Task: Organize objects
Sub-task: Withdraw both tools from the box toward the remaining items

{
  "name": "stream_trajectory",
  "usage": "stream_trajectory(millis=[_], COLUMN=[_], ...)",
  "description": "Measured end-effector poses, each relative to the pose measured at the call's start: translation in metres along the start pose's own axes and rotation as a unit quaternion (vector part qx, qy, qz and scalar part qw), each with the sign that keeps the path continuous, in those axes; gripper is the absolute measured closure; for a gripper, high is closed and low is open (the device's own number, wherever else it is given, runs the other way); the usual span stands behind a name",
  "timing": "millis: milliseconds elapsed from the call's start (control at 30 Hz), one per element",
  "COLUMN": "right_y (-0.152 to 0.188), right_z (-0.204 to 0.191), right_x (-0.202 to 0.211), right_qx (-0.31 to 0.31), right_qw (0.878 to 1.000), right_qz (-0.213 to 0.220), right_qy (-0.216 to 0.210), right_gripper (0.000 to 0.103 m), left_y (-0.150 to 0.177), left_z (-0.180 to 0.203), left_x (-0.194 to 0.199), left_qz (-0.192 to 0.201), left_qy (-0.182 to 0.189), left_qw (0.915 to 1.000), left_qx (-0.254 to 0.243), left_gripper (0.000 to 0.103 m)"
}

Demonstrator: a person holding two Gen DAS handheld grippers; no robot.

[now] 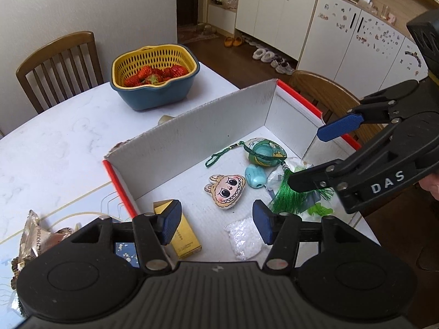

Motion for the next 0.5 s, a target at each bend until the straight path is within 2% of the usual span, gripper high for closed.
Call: stream_trajectory(millis=[67,500], right_y=[0.000,-0.008], right_z=[-0.005,-0.043], right_x=[0.006,0.023], right_qx=[-0.003,-0.011], right_qw=[1.000,0.999], right_qz=[0.006,0.031], right_qy=[-0.002,-0.008], right_gripper=[0.019,0.014], left_y=[0.001,0.009], left_z=[-0.003,-0.033], left_x=[0.006,0.043], left_qz=[0.003,0.019], left_qy=[-0.002,-0.003], left_qw=[1.0000,0.9997], left_qx=[0.002,0.016], left_gripper=[0.042,0.035])
Point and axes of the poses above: each gripper's, at about its wrist camera, not at the fingertips, and x roughly against the way its jaws point, z to its right, y to its underside, the point moved 6 cm from there along -x, roughly the way its jaws point, and after that the axes turned 15 degrees about z, right-handed, at the moved point
